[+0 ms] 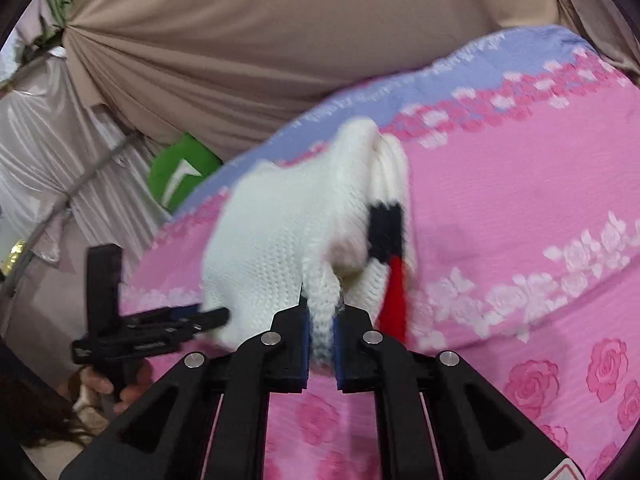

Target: Fold small clothes

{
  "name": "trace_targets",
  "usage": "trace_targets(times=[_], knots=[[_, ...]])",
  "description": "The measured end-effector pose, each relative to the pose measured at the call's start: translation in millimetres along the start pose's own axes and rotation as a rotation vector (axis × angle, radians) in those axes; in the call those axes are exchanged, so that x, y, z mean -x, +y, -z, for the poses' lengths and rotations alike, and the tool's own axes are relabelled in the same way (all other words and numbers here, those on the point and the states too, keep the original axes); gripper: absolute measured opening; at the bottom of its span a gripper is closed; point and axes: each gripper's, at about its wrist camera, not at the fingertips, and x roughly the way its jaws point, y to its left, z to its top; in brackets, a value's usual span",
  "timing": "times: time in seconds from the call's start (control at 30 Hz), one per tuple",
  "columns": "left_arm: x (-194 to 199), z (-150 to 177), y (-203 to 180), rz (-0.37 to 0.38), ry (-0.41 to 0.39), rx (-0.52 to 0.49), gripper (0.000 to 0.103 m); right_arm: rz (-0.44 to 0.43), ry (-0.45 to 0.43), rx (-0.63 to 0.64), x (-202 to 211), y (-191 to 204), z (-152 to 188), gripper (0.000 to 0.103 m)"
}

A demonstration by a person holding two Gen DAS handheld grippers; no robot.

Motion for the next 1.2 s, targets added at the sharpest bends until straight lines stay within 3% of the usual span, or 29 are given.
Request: trace_targets(times=[0.07,0.13,0.27,0.33,0.47,0.6,0.63,0.67,0.77,0.83,0.93,0.97,1.03,1.2], knots=[[1.2,2.0,-1.9,-0.014,-0.016,-0.015,0.066,-0.01,0.003,0.011,-2.8,1.5,5.6,0.006],[4.8,0.8,-3.1,-0.02,-0.024,-0.018,0.066,-0.017,-0.015,0.017,7.6,8.9,0.5,0.013],[37.2,-3.8,-8.3,0.0,-0.107,-0.036,0.064,-0.067,-0.093,0.01,35.7,17.5,-16.2,0.032],[56.4,-9.8,-10.1,0.014,-0.165,-0.04,0.065,-0.077,-0.156,0.02,47.8,21.4,-31.7,0.051],[71.6,-35.0,-14.2,0.025,-0.245,-0.029,0.069,-0.07,-0.196,0.059,32.8,29.6,-66.5,0.061],[55.9,-56.4,-21.6,0.015,-0.249,-0.016,0.069,0.021,-0.103,0.068,-27.4,30.0,-95.4,0.058],[48.2,-60.2,-24.3,0.009,-0.237,-0.017,0.069,0.044,-0.082,0.084,-37.8,30.4,-97.5,0.026],[41.5,-62.1,-26.5,0.004,-0.226,-0.017,0.068,0.049,-0.067,0.095,-44.8,31.8,-101.0,0.013],[29.0,-62.3,-28.7,-0.011,-0.207,-0.024,0.068,-0.066,-0.173,0.083,-16.7,35.9,-105.7,0.013],[19.4,-61.7,-27.6,-0.027,-0.188,-0.026,0.069,-0.046,-0.206,0.067,-7.3,30.5,-107.4,0.013],[3.8,-59.8,-25.7,-0.068,-0.164,-0.031,0.07,0.095,-0.073,0.032,-48.8,3.6,-101.8,0.014],[0.6,-59.3,-26.7,-0.078,-0.165,-0.035,0.071,0.077,-0.07,0.019,-54.9,-2.6,-98.1,0.016],[-0.9,-58.8,-29.6,-0.107,-0.168,-0.046,0.072,0.064,-0.093,0.002,-41.1,2.2,-98.5,0.016],[-1.5,-57.5,-32.2,-0.134,-0.17,-0.051,0.073,0.041,-0.227,0.107,23.9,46.3,-87.8,0.021]])
